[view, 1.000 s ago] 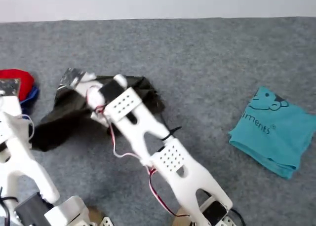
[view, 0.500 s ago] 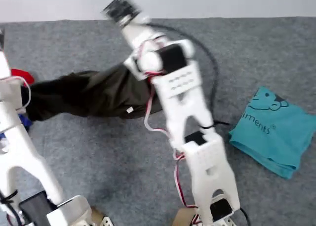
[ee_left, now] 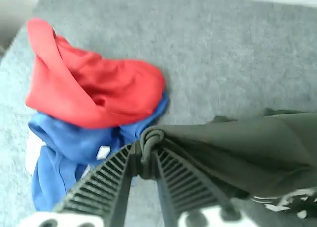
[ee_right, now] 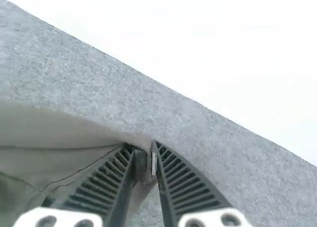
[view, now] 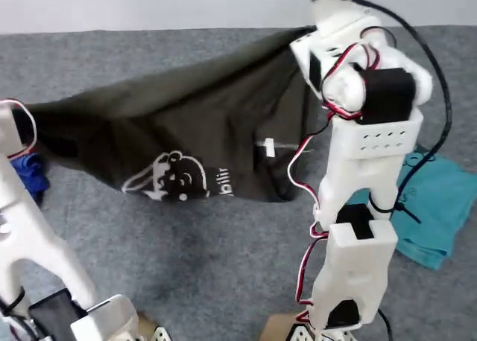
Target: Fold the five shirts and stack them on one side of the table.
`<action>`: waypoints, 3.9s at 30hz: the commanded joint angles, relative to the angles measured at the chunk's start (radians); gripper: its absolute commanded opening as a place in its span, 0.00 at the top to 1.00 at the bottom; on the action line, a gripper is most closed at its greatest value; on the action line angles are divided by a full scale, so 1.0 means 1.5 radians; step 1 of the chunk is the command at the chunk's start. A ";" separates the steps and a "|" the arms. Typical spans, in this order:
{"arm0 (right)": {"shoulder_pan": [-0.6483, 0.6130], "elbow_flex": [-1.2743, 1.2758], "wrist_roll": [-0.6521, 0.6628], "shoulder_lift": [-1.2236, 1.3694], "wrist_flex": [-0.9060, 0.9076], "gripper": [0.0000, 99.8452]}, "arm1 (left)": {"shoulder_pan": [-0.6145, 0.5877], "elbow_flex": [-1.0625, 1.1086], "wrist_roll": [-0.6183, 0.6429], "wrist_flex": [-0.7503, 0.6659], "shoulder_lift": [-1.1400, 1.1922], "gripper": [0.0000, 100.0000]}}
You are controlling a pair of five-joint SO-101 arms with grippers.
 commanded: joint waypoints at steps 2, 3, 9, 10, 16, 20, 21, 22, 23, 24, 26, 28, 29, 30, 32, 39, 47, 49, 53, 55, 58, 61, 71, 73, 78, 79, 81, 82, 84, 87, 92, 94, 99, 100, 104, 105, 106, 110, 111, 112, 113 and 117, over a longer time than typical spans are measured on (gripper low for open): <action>-0.001 0.036 0.007 -0.032 0.027 0.99 | 0.003 0.008 -0.017 0.041 -0.024 0.99; -0.008 0.058 0.006 -0.028 0.027 0.99 | 0.003 0.029 -0.034 0.042 -0.024 0.99; -0.081 0.233 0.007 -0.025 0.018 0.99 | 0.003 0.207 -0.096 0.036 -0.024 0.99; -0.093 0.270 0.007 -0.025 0.004 0.99 | 0.003 0.239 -0.103 0.021 -0.024 0.99; -0.108 0.476 0.007 0.022 -0.165 0.99 | 0.003 0.429 -0.118 -0.126 -0.024 0.99; -0.108 0.497 0.008 0.099 -0.205 0.99 | 0.003 0.511 -0.118 -0.208 -0.024 0.99; -0.108 0.494 0.008 0.110 -0.206 0.97 | 0.002 0.522 -0.118 -0.217 -0.024 0.99; -0.108 0.486 0.008 0.113 -0.200 0.94 | 0.002 0.530 -0.118 -0.220 -0.024 0.97; -0.108 0.479 0.004 0.112 -0.188 0.90 | 0.002 0.533 -0.118 -0.220 -0.024 0.94; -0.108 0.468 0.003 0.107 -0.171 0.85 | 0.002 0.535 -0.118 -0.219 -0.024 0.91; -0.108 0.430 0.003 0.088 -0.129 0.77 | -0.001 0.535 -0.118 -0.219 -0.026 0.86; -0.108 0.386 0.006 0.071 -0.091 0.75 | -0.015 0.531 -0.118 -0.221 -0.028 0.83; -0.108 0.364 0.007 0.063 -0.070 0.75 | -0.020 0.530 -0.118 -0.224 -0.028 0.83; -0.108 0.345 0.008 0.057 -0.043 0.76 | -0.023 0.530 -0.119 -0.226 -0.028 0.83; -0.113 0.316 0.035 0.051 0.016 0.78 | -0.034 0.533 -0.119 -0.234 -0.025 0.83; -0.116 0.398 0.128 -0.032 0.028 0.85 | -0.040 0.535 -0.116 -0.252 -0.024 0.83; -0.160 0.680 0.280 -0.106 0.025 0.86 | -0.040 0.535 -0.115 -0.262 -0.024 0.83; -0.176 0.718 0.319 -0.105 0.018 0.86 | -0.040 0.535 -0.115 -0.262 -0.024 0.83; -0.201 0.769 0.356 -0.104 -0.042 0.86 | -0.040 0.534 -0.115 -0.262 -0.024 0.83; -0.216 0.785 0.374 -0.090 -0.057 0.86 | -0.039 0.535 -0.115 -0.264 -0.024 0.83; -0.228 0.786 0.394 -0.047 -0.065 0.86 | -0.039 0.537 -0.115 -0.270 -0.024 0.83; -0.228 0.779 0.409 -0.015 -0.099 0.86 | -0.039 0.537 -0.115 -0.270 -0.024 0.83; -0.228 0.704 0.409 0.075 -0.110 0.77 | -0.039 0.538 -0.115 -0.270 -0.024 0.83; -0.228 0.678 0.409 0.097 -0.112 0.77 | -0.039 0.545 -0.115 -0.275 -0.024 0.83; -0.228 0.583 0.409 0.153 -0.111 0.77 | -0.038 0.600 -0.115 -0.325 -0.024 0.83; -0.228 0.564 0.409 0.163 -0.109 0.77 | -0.038 0.611 -0.116 -0.333 -0.024 0.83; -0.227 0.529 0.409 0.181 -0.105 0.77 | -0.038 0.628 -0.116 -0.348 -0.025 0.83; -0.227 0.513 0.409 0.189 -0.105 0.77 | -0.038 0.632 -0.116 -0.351 -0.025 0.83; -0.227 0.494 0.409 0.205 -0.105 0.77 | -0.038 0.632 -0.116 -0.350 -0.025 0.83; -0.227 0.485 0.409 0.225 -0.108 0.77 | -0.038 0.629 -0.117 -0.350 -0.025 0.83; -0.226 0.449 0.409 0.215 -0.059 0.77 | -0.038 0.629 -0.119 -0.351 -0.028 0.83; -0.222 0.442 0.409 0.215 -0.055 0.77 | -0.038 0.629 -0.119 -0.351 -0.027 0.83; -0.226 0.442 0.409 0.251 -0.096 0.77 | -0.031 0.628 -0.118 -0.363 -0.028 0.83; -0.226 0.442 0.409 0.261 -0.110 0.77 | -0.030 0.628 -0.118 -0.363 -0.028 0.83; -0.227 0.442 0.406 0.298 -0.137 0.77 | -0.030 0.628 -0.118 -0.364 -0.029 0.83; -0.227 0.442 0.406 0.305 -0.137 0.78 | -0.030 0.629 -0.118 -0.363 -0.028 0.83; -0.227 0.442 0.406 0.311 -0.137 0.80 | -0.030 0.629 -0.118 -0.363 -0.026 0.83; -0.226 0.442 0.406 0.315 -0.133 0.95 | -0.030 0.629 -0.118 -0.363 -0.026 0.83; -0.226 0.441 0.406 0.308 -0.130 0.99 | -0.030 0.629 -0.118 -0.363 -0.026 0.83; -0.224 0.441 0.406 0.299 -0.128 0.99 | -0.030 0.629 -0.118 -0.363 -0.026 0.83; -0.222 0.438 0.406 0.288 -0.124 0.98 | -0.030 0.629 -0.118 -0.363 -0.026 0.83; -0.222 0.438 0.408 0.227 -0.088 0.99 | -0.030 0.628 -0.118 -0.363 -0.030 0.83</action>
